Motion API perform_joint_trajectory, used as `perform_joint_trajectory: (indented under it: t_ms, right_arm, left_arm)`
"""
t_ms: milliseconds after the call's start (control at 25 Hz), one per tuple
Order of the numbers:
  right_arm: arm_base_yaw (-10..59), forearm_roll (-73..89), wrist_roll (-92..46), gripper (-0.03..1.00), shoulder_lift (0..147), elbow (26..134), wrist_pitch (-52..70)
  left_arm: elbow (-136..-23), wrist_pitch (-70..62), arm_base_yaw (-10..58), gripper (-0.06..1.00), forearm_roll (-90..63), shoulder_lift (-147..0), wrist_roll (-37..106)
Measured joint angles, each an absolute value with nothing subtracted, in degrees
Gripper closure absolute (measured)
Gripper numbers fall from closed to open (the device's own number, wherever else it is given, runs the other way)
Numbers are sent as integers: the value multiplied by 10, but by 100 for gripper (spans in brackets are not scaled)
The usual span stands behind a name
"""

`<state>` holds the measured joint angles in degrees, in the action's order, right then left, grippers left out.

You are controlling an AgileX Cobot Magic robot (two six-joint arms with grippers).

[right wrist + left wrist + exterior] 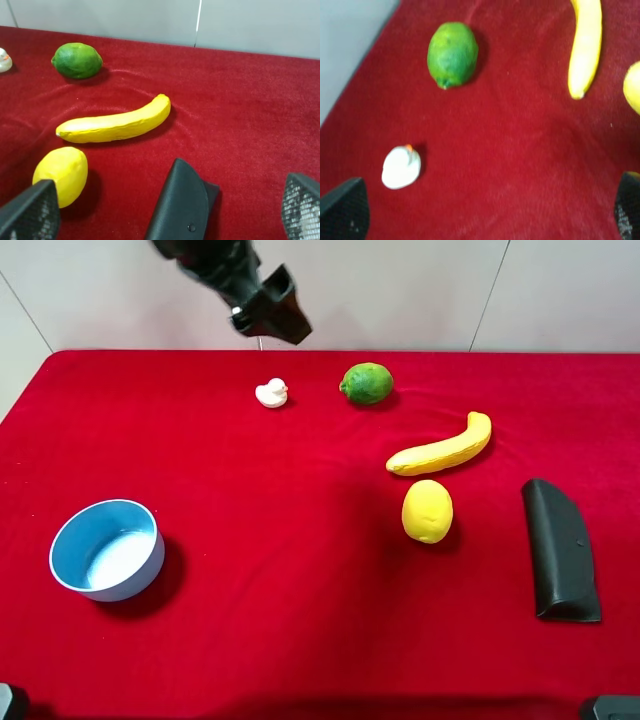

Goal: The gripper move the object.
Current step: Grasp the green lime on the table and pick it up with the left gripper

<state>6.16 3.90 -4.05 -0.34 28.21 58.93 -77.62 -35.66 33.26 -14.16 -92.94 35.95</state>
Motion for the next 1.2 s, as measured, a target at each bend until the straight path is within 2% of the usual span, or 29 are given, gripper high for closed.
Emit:
perform_joint_trajectory:
  t_ms: [480,1200]
  right_arm:
    - [62,39,-40,27,-3,282,589]
    - [62,39,-40,27,-3,282,589]
  left_arm:
    - [-946,-369,334,-2,-105,-1087,360]
    - [-1113,-308,353,-2,-125,-1308,361]
